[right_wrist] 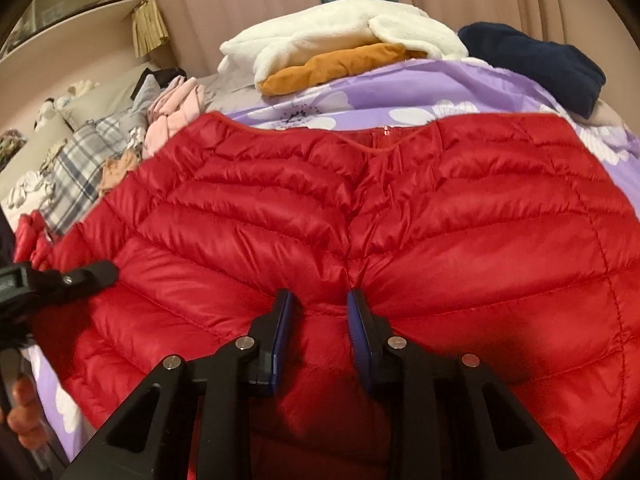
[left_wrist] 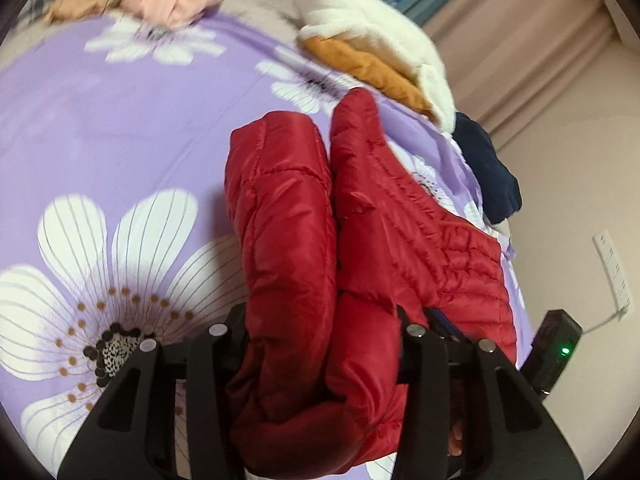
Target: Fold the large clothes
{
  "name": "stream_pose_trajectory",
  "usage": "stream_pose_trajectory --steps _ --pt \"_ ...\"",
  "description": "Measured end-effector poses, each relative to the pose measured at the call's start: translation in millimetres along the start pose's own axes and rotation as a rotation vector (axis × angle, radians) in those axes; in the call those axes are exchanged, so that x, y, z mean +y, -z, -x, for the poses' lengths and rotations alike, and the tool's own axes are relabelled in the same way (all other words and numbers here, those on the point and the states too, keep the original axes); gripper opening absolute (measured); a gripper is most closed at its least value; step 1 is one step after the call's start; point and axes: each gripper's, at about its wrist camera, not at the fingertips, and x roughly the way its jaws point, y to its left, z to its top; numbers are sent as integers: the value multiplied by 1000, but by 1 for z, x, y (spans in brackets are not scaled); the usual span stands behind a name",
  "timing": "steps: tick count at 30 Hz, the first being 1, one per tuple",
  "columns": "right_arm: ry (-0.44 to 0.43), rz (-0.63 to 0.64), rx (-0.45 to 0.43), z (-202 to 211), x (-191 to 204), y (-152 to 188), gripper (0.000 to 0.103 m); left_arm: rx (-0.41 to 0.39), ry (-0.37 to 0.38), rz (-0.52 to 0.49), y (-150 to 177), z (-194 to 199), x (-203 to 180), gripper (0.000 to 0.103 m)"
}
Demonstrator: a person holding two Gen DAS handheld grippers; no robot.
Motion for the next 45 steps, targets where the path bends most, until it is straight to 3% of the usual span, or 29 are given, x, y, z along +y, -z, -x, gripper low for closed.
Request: stream_pose_trajectory --steps 7,14,21,24,33,37,45 --pt "-30 -41 0 -3 -5 3 29 -53 -49 -187 0 13 -49 44" --pt "-83 -95 9 -6 -13 3 29 -74 -72 -312 3 16 -84 46" --pt "-157 -172 59 1 -24 -8 29 -85 -110 -373 4 18 -101 46" --pt "-168 -181 28 21 -23 -7 29 -87 -127 -385 4 18 -106 46" --pt "-146 -41 -10 66 -7 18 29 -86 -146 -423 11 19 -120 46" --pt "-130 25 1 65 1 33 29 -83 -151 -443 13 17 -125 46" --pt "-120 21 40 38 -4 47 29 -68 -149 -494 19 9 -140 46"
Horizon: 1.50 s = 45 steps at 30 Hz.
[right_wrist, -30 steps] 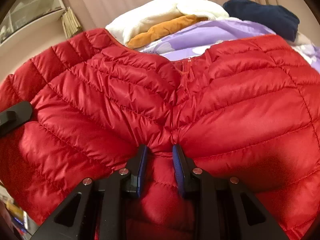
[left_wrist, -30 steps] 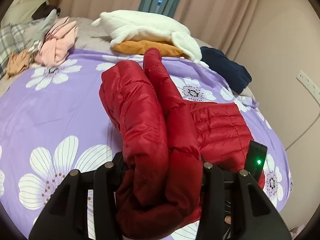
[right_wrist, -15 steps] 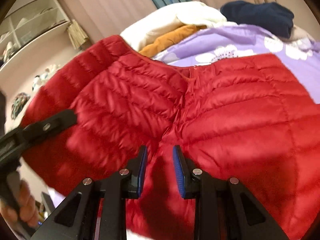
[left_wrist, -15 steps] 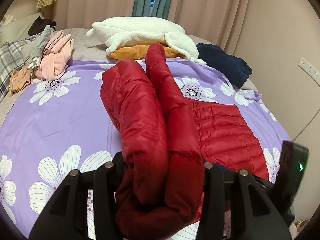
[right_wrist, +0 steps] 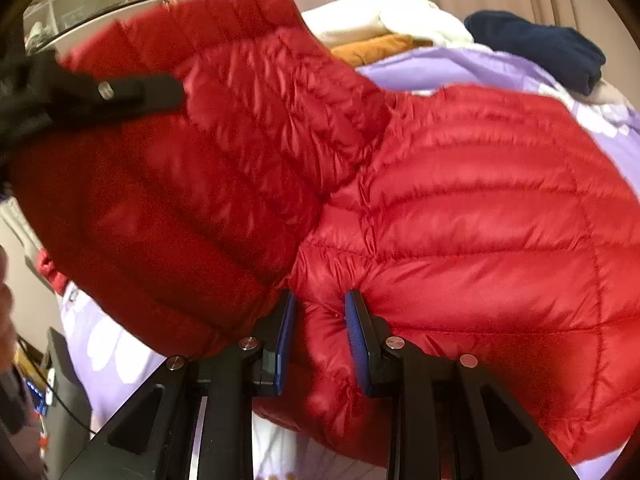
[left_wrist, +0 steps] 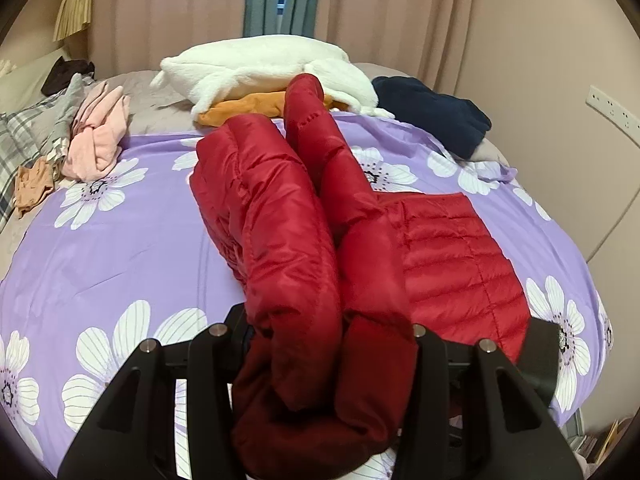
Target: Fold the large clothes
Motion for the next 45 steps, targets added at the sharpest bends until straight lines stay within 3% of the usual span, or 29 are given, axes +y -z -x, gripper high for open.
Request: stream_pose_trajectory --steps 8,10,14,18,23,31,41,45 --pt "-78 -51 17 11 -8 -6 29 -1 14 -53 -3 -2 -19 47" --pt "-115 -55 -28 30 -10 -10 29 -3 16 -69 -4 -1 -23 47" --pt "-37 -35 -117 62 -21 -19 29 -1 23 -78 -4 -3 -28 47" --pt "46 -97 -157 72 -48 -27 29 0 29 -91 -4 -3 -34 47" --pt "75 -166 -120 60 -66 -18 29 6 37 -113 -4 -6 -41 47" --pt "62 -165 -46 28 -59 -9 29 24 53 -154 -3 -15 -57 49" --pt "-92 -291 -56 40 -86 -5 27 70 91 -273 10 -28 -85 54" --pt "-95 -321 -97 63 -101 -2 29 86 119 -294 15 -32 -88 61"
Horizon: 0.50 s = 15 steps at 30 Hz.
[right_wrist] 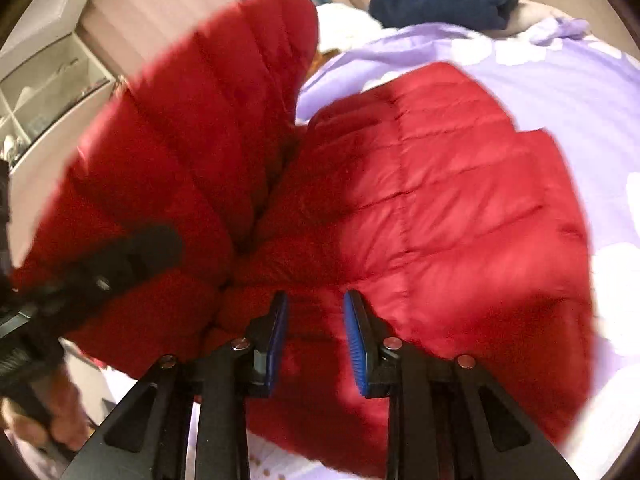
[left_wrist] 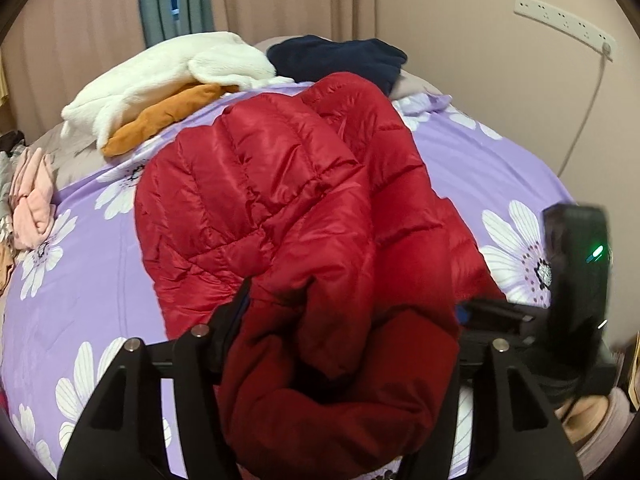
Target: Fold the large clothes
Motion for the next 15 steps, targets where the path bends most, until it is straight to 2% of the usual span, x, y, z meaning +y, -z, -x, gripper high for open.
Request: stream_pose_trajectory --steps 1,3,5,8,13,15 --pt "0 -7 -9 5 -2 0 31 2 8 0 0 -1 -1 62" --pt "-4 -31 -21 15 -9 -2 38 5 49 5 0 -2 -1 69" --pt "-32 -70 -44 25 -18 -6 52 10 104 13 0 -3 -2 75" --pt "-89 -160 -92 38 -35 -10 66 5 185 32 1 -3 -3 80" --pt "-290 -355 -139 40 -61 -11 71 16 327 105 1 -7 4 84" --pt "-332 -386 -140 39 -62 -12 73 22 324 101 0 -8 -1 84"
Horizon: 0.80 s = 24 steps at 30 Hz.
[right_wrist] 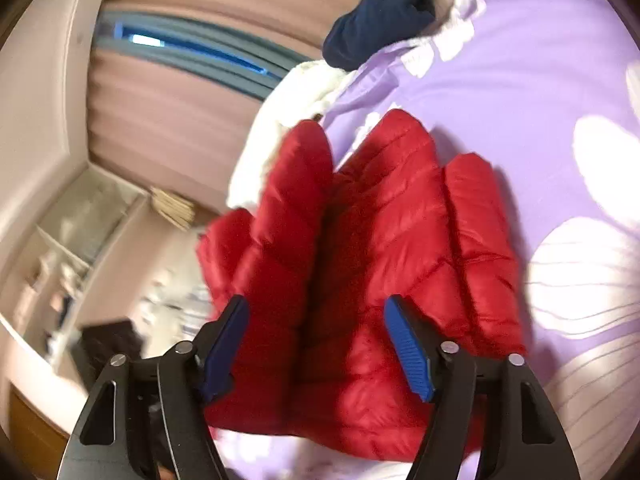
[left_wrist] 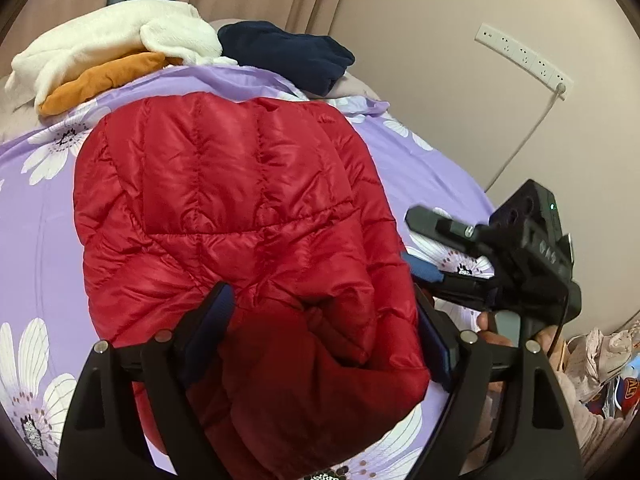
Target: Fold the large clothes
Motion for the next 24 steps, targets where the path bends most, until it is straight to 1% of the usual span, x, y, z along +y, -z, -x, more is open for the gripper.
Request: stream_pose_trajectory --steps 2,5,7,10,12,13,14,15,17,20,24 --pt "-16 19 13 -1 10 -1 74 5 -10 -15 -2 -4 -5 85" --pt "-22 99 46 -13 34 -7 74 17 -5 -24 -3 -8 -10 86" --pt "24 169 72 -26 51 -14 74 22 -6 -27 -5 -10 -13 86" --pt "88 268 102 -47 65 -21 74 24 -11 -28 -5 -11 -14 87" --pt "121 310 122 -56 71 -19 58 25 -13 -21 -6 -10 -11 87" --pt "144 321 131 -61 71 -19 45 26 -17 -17 -4 -8 -9 87" --pt "158 326 133 -63 71 -19 39 29 -17 -11 -4 -7 -8 87" --pt "161 329 131 -63 69 -19 35 29 -14 -7 -4 -7 -7 87" --pt "188 356 118 -62 68 -16 25 30 -3 4 -5 -5 -7 87" --pt "208 373 90 -55 69 -13 19 21 25 30 -8 4 -6 86" --pt "202 356 32 -46 69 -19 16 -11 70 49 -11 29 -4 86"
